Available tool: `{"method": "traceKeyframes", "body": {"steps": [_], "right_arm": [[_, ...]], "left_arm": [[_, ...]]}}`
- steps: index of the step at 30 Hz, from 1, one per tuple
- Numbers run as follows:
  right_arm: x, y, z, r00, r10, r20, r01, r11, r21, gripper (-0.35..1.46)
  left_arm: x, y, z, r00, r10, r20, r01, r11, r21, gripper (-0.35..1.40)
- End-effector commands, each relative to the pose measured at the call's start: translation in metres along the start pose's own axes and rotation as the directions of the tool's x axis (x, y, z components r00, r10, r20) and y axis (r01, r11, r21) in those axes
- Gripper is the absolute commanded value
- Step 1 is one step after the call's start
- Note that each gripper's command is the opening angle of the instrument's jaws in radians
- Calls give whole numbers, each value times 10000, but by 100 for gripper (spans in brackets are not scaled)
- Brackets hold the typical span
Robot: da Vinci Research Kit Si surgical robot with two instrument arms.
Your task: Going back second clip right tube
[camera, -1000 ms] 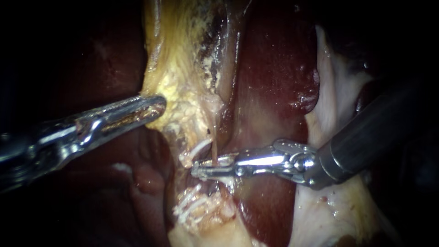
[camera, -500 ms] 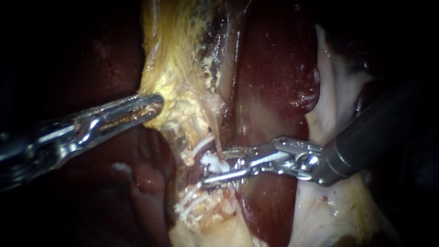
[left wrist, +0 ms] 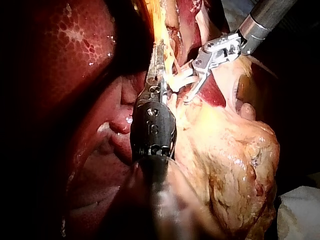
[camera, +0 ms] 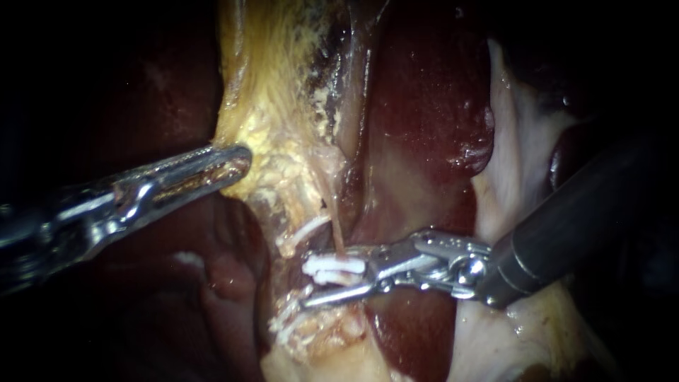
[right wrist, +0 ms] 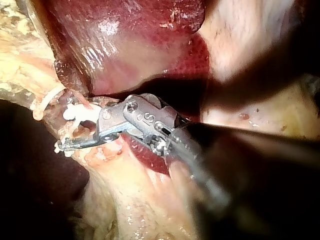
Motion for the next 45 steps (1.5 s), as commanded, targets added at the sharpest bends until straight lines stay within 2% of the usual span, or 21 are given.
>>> {"method": "traceKeyframes", "body": {"steps": [1, 7, 11, 15, 18, 23, 26, 30, 36, 45], "right_arm": [[-1, 3, -6, 10000, 10, -59, -10, 10000, -99, 60], [-1, 22, -46, 9974, -682, -212, 670, 9965, -505, 60], [4, 21, -69, 9938, -1085, -229, 1070, 9924, -601, 60], [15, 10, -92, 9800, -1985, -154, 1975, 9790, -510, 60], [29, -3, -112, 9600, -2798, -109, 2790, 9592, -449, 60], [63, -22, -143, 9165, -4000, -64, 3990, 9151, -586, 60], [79, -32, -156, 8965, -4430, -32, 4418, 8944, -698, 60], [92, -40, -163, 8818, -4715, -7, 4702, 8794, -750, 60], [94, -43, -164, 8769, -4805, -87, 4786, 8747, -765, 60], [94, -45, -164, 8770, -4805, -83, 4784, 8746, -788, 60]], "left_arm": [[0, 0, 0, 10000, 4, -2, -4, 10000, 1, -35], [1, 0, 0, 10000, 5, -3, -5, 10000, 3, -35], [1, 1, 0, 10000, 6, -3, -6, 10000, 4, -35], [1, 1, 0, 10000, 6, -3, -6, 10000, 3, -35], [1, 1, 0, 10000, 6, -3, -6, 10000, 3, -35], [1, 0, 0, 10000, 7, 0, -7, 10000, 0, -35], [1, 1, 1, 10000, 8, 2, -8, 10000, -1, -35], [5, 0, 6, 10000, 14, 65, -14, 10000, -46, -35], [21, -2, 27, 9998, 89, -164, -86, 9997, 208, -35], [59, 5, 100, 9965, 300, -780, -277, 9991, 308, -35]]}}
